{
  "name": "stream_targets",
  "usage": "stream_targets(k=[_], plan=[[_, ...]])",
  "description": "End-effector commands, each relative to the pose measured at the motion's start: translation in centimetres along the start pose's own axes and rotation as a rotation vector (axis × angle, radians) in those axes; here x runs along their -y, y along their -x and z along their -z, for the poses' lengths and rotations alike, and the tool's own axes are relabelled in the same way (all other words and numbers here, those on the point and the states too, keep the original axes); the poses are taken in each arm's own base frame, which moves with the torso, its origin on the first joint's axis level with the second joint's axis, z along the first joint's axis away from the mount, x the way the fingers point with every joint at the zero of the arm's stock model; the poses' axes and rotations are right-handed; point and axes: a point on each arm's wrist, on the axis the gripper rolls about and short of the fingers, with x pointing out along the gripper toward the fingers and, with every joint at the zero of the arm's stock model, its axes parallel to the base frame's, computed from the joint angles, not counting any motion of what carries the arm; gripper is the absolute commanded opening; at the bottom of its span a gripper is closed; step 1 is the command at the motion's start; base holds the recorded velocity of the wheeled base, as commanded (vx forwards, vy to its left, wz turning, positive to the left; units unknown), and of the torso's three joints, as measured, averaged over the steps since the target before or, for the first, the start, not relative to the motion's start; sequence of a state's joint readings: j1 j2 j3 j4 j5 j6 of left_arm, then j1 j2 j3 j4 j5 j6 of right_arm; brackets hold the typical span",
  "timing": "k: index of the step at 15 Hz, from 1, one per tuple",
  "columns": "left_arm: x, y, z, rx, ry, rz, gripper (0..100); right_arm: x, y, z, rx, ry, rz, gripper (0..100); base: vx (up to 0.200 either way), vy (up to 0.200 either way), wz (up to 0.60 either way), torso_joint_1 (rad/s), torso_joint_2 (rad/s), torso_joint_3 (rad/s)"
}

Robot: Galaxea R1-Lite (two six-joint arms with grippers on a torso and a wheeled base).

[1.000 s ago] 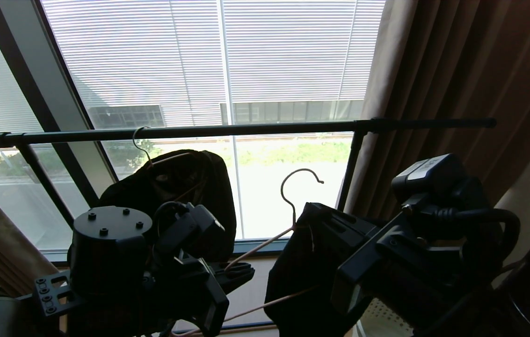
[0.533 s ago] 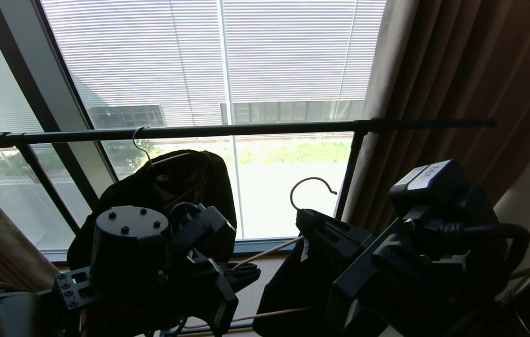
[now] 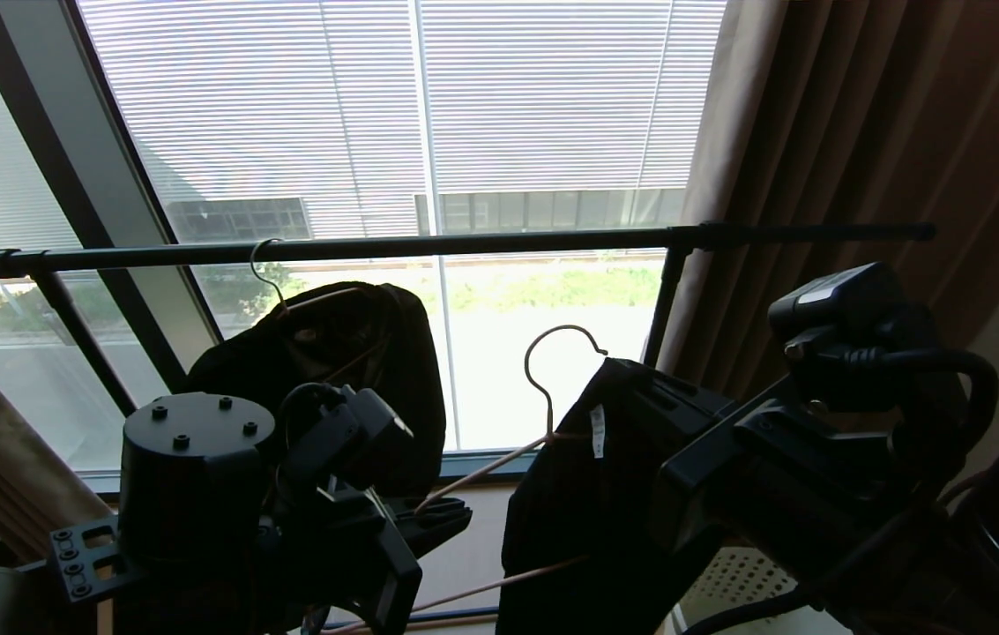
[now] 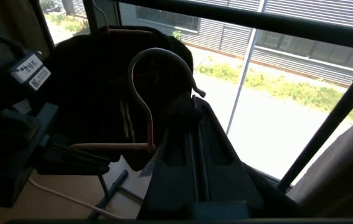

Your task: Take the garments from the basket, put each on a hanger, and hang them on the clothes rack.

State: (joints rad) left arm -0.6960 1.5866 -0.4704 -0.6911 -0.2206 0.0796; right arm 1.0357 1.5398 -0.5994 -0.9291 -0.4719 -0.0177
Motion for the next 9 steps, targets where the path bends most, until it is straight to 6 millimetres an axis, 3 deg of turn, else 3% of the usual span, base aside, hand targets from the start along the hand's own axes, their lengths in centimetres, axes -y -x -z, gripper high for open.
stream_targets(k=[1,3,4,9], plan=[[0.11,0.77,-0.45,0.03,-0.007,-0.003,0,0.14,-0.09,0.07,-0.002,0.002,0.007,0,0.0,0.0,0.0,0.0,0.0,0.0],[0.14,0.94,-0.58,0.038,-0.008,-0.002,0,-0.07,-0.4,0.55,-0.017,0.008,0.004,0,0.0,0.0,0.0,0.0,0.0,0.0],[0.14,0.91,-0.55,0.036,-0.008,-0.002,0,-0.21,-0.48,0.89,-0.028,0.014,0.0,100,0.0,0.0,0.0,0.0,0.0,0.0],[0.14,0.94,-0.62,0.039,-0.009,-0.002,0,0.1,-0.42,0.54,-0.016,0.009,0.011,100,0.0,0.0,0.0,0.0,0.0,0.0]])
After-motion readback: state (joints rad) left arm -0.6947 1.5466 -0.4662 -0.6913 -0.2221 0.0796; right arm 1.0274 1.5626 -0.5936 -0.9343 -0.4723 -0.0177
